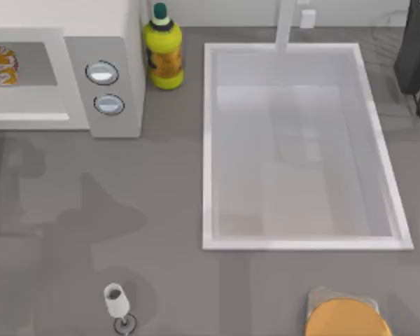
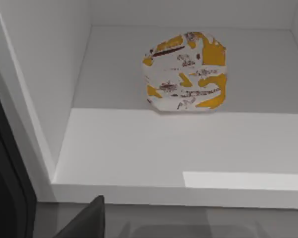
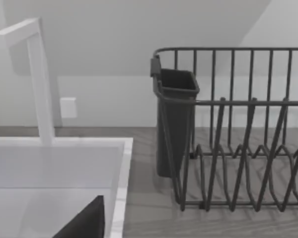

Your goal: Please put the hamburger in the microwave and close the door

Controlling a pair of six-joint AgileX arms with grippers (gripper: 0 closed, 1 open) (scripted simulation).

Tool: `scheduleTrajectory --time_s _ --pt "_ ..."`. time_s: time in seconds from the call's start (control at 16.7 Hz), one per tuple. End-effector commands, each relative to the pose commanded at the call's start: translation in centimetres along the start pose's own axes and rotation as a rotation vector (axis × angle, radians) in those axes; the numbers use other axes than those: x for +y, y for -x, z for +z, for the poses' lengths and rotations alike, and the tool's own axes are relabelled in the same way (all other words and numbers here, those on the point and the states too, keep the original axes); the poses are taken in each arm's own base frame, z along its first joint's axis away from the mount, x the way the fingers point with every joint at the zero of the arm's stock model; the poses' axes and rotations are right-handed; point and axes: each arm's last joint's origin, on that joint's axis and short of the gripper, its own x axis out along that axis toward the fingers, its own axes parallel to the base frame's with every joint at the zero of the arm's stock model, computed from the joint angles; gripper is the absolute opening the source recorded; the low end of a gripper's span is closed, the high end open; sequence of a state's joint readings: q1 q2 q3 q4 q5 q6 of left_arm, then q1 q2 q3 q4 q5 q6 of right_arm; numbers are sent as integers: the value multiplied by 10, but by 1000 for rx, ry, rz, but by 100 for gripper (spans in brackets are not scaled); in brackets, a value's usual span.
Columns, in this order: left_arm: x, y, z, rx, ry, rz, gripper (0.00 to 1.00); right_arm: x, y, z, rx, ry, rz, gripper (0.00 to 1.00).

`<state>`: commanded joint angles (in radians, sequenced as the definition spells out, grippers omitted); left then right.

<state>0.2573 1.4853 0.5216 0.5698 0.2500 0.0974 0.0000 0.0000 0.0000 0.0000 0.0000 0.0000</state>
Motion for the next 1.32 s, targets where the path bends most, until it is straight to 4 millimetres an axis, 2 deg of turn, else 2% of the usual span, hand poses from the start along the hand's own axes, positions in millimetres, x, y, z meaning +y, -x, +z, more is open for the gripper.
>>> scheduleTrajectory --time_s 0.18,0.48,0.66,0.84,1.02,1.32 --pt "0 8 17 -29 -9 5 100 0 0 0 0 0 0 100" --pt "-1 8 17 -28 -10 4 100 0 0 0 0 0 0 100" --pt "-8 17 17 -33 -12 -10 100 0 0 0 0 0 0 100" --pt "-20 41 19 -61 -14 -15 100 0 0 0 0 0 0 100" --pt "-34 76 17 -118 -16 -5 100 0 0 0 0 0 0 100" --pt "-53 134 -4 -262 -22 7 100 0 0 0 0 0 0 100"
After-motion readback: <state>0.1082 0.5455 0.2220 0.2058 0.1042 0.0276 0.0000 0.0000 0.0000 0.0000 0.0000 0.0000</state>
